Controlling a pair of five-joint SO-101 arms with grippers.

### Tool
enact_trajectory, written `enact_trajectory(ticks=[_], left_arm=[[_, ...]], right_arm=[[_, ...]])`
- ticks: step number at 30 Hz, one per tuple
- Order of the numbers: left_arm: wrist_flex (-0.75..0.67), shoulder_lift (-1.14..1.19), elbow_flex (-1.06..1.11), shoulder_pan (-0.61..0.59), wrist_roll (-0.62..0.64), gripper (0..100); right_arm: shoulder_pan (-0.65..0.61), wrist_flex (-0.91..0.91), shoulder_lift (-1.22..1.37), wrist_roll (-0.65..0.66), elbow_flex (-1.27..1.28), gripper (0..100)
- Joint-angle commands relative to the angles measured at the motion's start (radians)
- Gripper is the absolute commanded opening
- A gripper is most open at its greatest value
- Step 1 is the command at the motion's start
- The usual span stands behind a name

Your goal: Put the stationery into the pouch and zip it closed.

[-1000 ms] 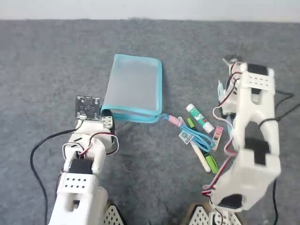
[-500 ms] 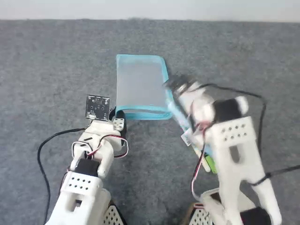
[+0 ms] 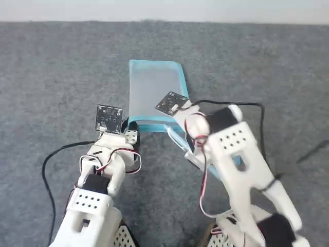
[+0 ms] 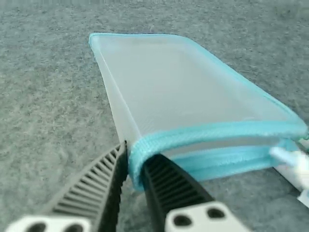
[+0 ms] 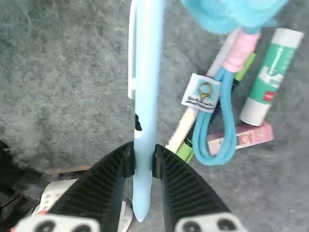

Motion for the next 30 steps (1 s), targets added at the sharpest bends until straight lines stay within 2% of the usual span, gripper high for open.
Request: enact_trajectory(ticks=[1,8,12,17,21,26,28,30], left_arm=[[-0.043,-0.021,-0.056,0.011,-0.009,1],[-0.041,-0.021,-0.056,0.029,-0.044,1],[-0.035,-0.021,-0.047,0.11,-0.126,1],[-0.035,-0.023,-0.031,0.153,-0.181,1],[-0.035,-0.021,-0.031,0.163,-0.186,1],[-0.035,-0.017,-0.031,0.163,-0.186,1],[-0.035,-0.017,-0.031,0.163,-0.186,1],[-0.035,-0.017,-0.031,0.157,-0.186,1]], right_arm=[[-0.004,-0.051,0.051,-0.026,-0.009,0.6],[-0.002,-0.081,0.147,-0.141,-0.109,0.6],[-0.002,-0.036,0.229,-0.201,-0.27,0.6],[0.054,0.002,0.404,-0.249,-0.474,0.6],[0.097,0.05,0.539,-0.292,-0.678,0.6],[0.081,0.147,0.691,-0.302,-0.928,1.1],[0.068,0.148,0.731,-0.316,-0.959,3.9],[0.05,0.148,0.748,-0.316,-0.962,11.5]])
